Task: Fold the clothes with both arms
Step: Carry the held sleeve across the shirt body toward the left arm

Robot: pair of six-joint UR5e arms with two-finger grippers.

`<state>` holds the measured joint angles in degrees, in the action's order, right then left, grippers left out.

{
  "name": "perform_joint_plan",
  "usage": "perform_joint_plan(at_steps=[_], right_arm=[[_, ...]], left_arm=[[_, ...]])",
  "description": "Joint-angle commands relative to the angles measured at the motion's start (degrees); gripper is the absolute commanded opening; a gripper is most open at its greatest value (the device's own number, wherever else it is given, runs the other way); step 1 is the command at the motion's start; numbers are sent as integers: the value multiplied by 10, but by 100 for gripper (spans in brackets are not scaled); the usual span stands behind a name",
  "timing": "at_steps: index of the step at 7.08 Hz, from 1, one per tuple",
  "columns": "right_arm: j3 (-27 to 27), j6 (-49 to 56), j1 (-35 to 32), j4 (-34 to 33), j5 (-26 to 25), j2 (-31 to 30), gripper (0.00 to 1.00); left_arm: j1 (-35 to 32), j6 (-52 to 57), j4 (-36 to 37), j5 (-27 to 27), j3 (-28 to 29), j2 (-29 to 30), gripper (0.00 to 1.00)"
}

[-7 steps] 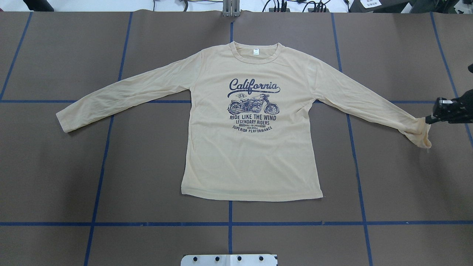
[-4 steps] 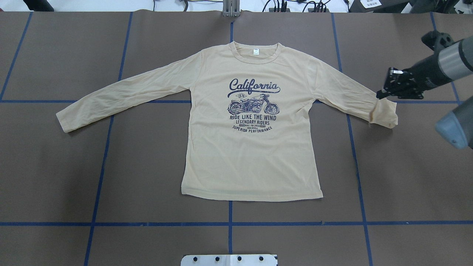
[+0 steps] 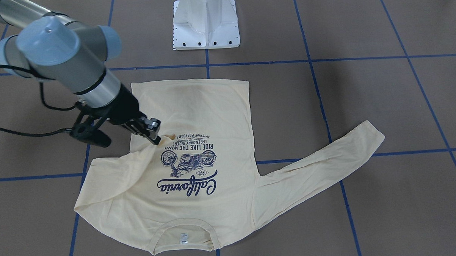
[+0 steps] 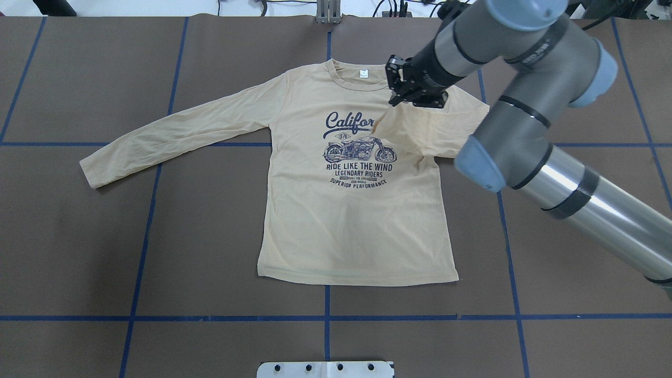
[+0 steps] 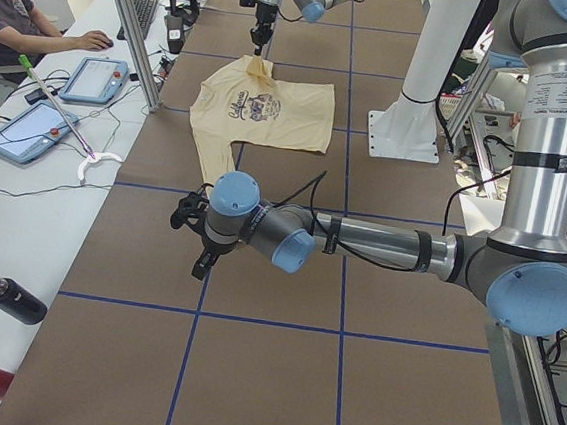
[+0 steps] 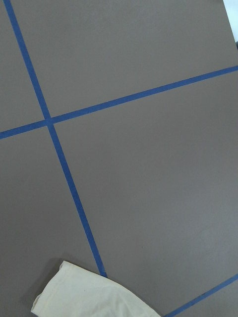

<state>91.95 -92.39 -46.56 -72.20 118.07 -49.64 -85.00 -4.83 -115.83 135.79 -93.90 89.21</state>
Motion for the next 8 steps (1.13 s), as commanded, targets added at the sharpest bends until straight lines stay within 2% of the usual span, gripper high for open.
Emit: perform_joint_plan(at_steps=[1, 2, 4, 6, 7, 8], right_arm=[[-151, -52, 50, -9, -96, 168, 0], [-217, -54, 65, 1, -133, 222, 0], [-303, -55, 105, 61, -198, 256, 0], [-390, -94, 113, 97, -218, 313, 0], [-427, -106, 119, 112, -234, 337, 0], [-441, -106, 121, 116, -238, 344, 0]], left_arm=[[-1, 0, 0, 0, -1, 0, 100], [-1, 0, 0, 0, 0, 0, 100], [0, 0, 1, 0, 0, 0, 100], [0, 2, 1, 0, 1, 0, 100], [17, -2, -27, 1, 1, 0, 100], [42, -72, -53, 19, 4, 2, 100]])
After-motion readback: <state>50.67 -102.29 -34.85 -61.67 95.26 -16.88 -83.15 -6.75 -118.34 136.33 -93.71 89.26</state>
